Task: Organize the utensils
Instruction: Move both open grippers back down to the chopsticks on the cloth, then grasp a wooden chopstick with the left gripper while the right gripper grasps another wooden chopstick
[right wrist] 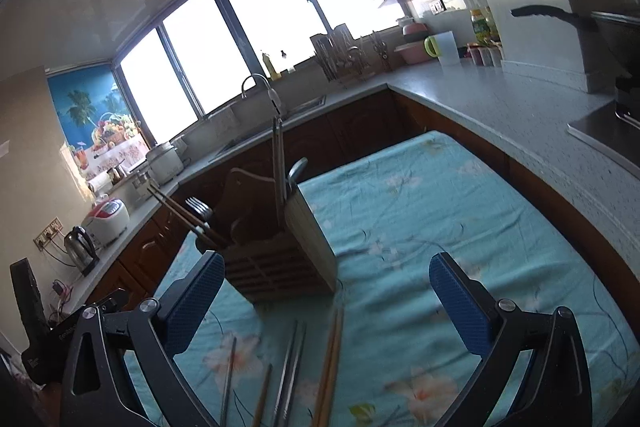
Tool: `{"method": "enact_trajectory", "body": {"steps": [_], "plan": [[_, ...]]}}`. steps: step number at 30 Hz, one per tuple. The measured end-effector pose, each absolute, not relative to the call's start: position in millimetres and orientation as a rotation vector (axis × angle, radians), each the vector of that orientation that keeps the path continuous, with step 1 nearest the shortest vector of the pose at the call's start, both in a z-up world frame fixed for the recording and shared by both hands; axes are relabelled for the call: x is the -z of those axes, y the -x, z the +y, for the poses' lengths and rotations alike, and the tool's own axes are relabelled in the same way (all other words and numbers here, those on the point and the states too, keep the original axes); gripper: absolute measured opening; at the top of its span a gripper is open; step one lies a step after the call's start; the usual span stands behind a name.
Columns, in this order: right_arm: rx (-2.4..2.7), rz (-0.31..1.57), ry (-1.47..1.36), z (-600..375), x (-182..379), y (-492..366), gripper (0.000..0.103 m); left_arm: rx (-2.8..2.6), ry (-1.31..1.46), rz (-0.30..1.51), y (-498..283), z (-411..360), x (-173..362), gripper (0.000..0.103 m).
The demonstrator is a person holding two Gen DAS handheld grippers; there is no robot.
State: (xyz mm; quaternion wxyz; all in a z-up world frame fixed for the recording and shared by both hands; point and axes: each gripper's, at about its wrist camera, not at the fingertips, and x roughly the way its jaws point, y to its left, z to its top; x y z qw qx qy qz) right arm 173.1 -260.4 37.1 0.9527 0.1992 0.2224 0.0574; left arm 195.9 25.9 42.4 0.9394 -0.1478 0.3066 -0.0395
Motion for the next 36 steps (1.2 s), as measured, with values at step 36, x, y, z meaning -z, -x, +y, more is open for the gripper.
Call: {"method": "enact_trajectory", "body": {"steps": [36], "plan": [[-0.133,0.684,-0.355,-243,25,-192,0.087,0.274,0.152,0.893,-196,-50,22,0.083]]}}
